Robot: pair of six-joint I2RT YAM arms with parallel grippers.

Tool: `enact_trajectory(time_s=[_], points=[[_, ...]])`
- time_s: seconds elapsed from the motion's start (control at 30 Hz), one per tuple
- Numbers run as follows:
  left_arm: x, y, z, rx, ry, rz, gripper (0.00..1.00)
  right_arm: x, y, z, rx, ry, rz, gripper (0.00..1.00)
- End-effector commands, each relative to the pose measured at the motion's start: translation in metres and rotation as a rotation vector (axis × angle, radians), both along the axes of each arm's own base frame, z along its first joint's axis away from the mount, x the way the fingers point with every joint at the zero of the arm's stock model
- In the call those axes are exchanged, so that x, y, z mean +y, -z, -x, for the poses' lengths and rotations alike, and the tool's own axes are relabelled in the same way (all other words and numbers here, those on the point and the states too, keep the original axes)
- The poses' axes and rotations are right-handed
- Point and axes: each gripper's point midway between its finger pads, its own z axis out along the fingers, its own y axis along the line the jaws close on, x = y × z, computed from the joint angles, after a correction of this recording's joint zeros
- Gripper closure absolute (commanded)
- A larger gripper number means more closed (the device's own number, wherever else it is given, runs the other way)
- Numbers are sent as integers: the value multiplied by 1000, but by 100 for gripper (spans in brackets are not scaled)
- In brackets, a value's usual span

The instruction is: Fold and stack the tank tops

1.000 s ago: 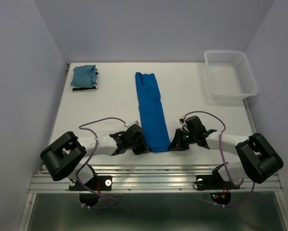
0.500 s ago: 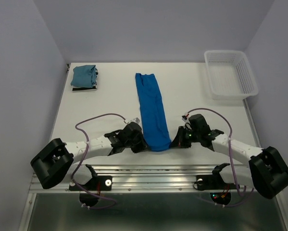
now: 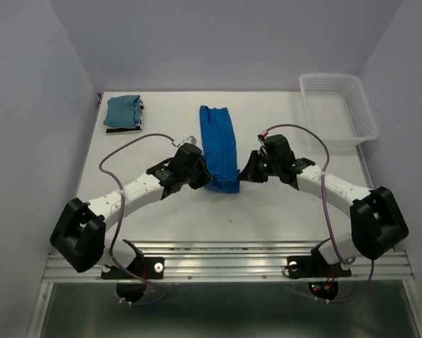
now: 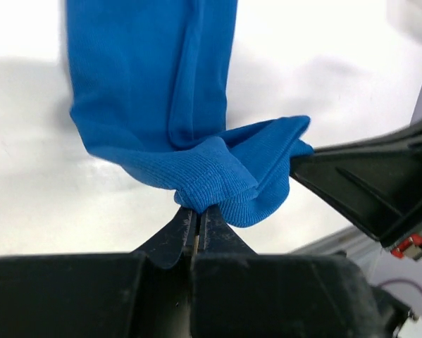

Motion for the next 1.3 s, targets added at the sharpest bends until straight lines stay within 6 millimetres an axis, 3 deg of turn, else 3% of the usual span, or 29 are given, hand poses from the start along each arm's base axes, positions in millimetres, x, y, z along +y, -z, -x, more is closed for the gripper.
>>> enact_trajectory(time_s=[0.0, 0.1, 0.13, 0.23, 0.4, 0.53, 0.73, 0.93, 1.23, 1.27], points=[[10, -15, -34, -65, -27, -29, 100, -1, -24, -46, -124, 64, 37, 98], [14, -27, -59, -98, -53, -21, 100, 6, -37, -68, -168, 71, 41, 98], [15, -28, -65, -99, -58, -25, 100, 6, -30, -69, -153, 72, 52, 98], [24, -27, -91, -103, -83, -48, 100, 3, -40, -101, -190, 113, 58, 98], [29, -40, -124, -145, -80, -27, 100, 4, -38, -129, -202, 130, 74, 98], [28, -24, -139, -115, -51, -50, 100, 7, -34, -146, -205, 132, 77, 98], [26, -20, -157, -129, -22, -57, 100, 9, -23, -164, -194, 139, 91, 98], [26, -1, -175, -107, -18, -83, 100, 6, -10, -180, -175, 156, 96, 97], [25, 25, -194, -78, 3, -96, 100, 5, 23, -204, -135, 209, 123, 89], [22, 27, -198, -83, 6, -92, 90, 6, 25, -206, -128, 217, 122, 89]])
